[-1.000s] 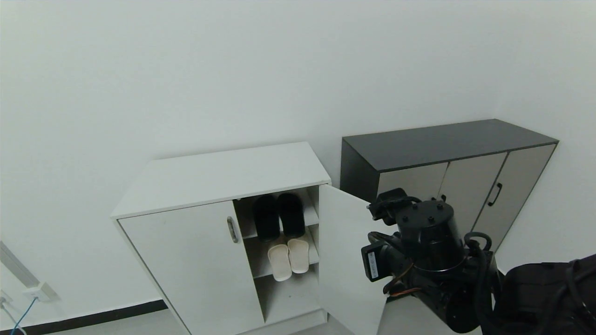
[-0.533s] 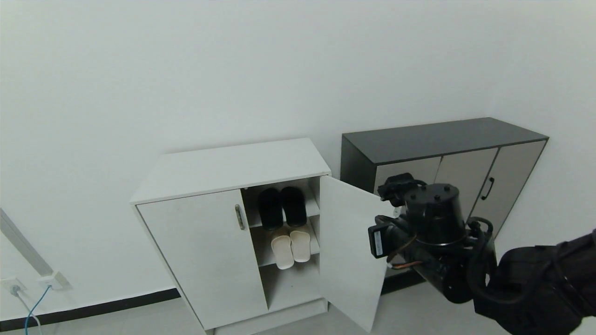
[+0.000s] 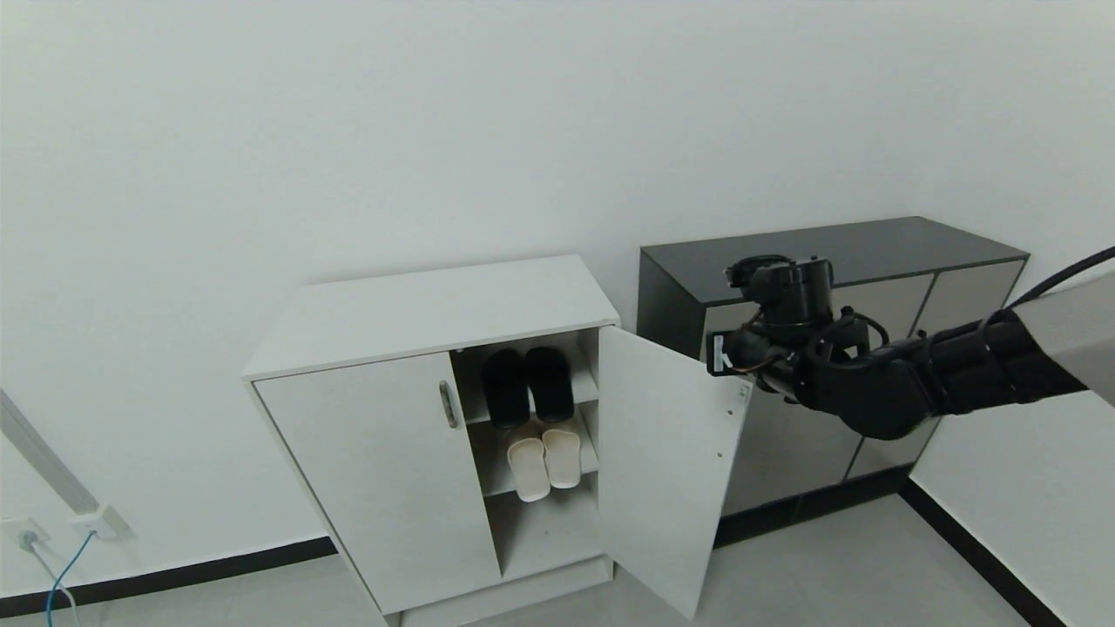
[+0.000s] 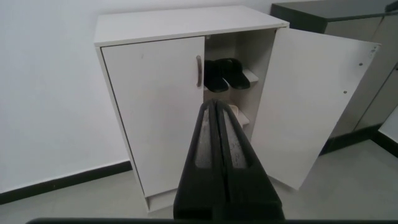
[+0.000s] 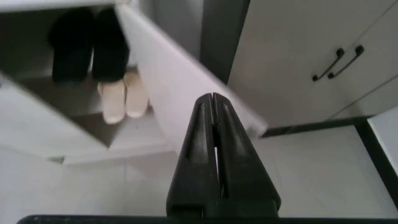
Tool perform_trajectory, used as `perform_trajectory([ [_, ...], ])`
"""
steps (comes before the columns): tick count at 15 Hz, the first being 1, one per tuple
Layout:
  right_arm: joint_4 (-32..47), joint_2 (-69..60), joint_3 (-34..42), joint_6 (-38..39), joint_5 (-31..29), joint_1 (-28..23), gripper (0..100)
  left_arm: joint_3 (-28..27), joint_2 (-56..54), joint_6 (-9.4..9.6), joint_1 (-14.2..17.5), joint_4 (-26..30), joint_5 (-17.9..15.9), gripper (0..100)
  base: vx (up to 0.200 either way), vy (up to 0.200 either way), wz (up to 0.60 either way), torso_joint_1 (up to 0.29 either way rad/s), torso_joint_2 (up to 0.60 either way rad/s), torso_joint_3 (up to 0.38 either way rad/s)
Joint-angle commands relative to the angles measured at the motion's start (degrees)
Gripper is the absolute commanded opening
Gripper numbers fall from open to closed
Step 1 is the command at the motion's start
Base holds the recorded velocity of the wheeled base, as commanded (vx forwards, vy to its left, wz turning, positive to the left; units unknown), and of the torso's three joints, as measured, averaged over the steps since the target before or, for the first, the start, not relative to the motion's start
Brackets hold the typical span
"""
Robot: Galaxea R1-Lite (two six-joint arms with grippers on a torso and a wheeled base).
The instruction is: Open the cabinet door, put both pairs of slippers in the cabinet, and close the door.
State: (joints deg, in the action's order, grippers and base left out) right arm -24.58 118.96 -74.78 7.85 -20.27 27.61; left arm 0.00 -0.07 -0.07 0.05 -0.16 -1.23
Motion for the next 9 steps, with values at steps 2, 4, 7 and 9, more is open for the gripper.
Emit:
perform_trajectory([
  [2, 0.49, 9.72, -8.28, 0.15, 1.64, -4.06, 0, 0.0, 0.07, -0.01, 0.04, -0.02, 0.0, 0, 0.0, 0.0, 0.0, 0.0, 0.0, 0.0],
  [4, 0.85, 13.32, -11.53, 0.15, 2.34, -5.46, 0, 0.0, 0.07, -0.01, 0.04, -0.02, 0.0, 0, 0.0, 0.0, 0.0, 0.0, 0.0, 0.0],
  [7, 0.76, 15.78, -12.59, 0.15, 2.87, -6.08, 0, 0.0, 0.07, -0.1, 0.04, -0.02, 0.0, 0, 0.0, 0.0, 0.0, 0.0, 0.0, 0.0],
  [9, 0.76, 16.13, -12.59, 0.67, 2.87, -6.08, 0, -0.09, 0.07, -0.01, 0.04, -0.02, 0.0, 0, 0.0, 0.0, 0.0, 0.0, 0.0, 0.0],
])
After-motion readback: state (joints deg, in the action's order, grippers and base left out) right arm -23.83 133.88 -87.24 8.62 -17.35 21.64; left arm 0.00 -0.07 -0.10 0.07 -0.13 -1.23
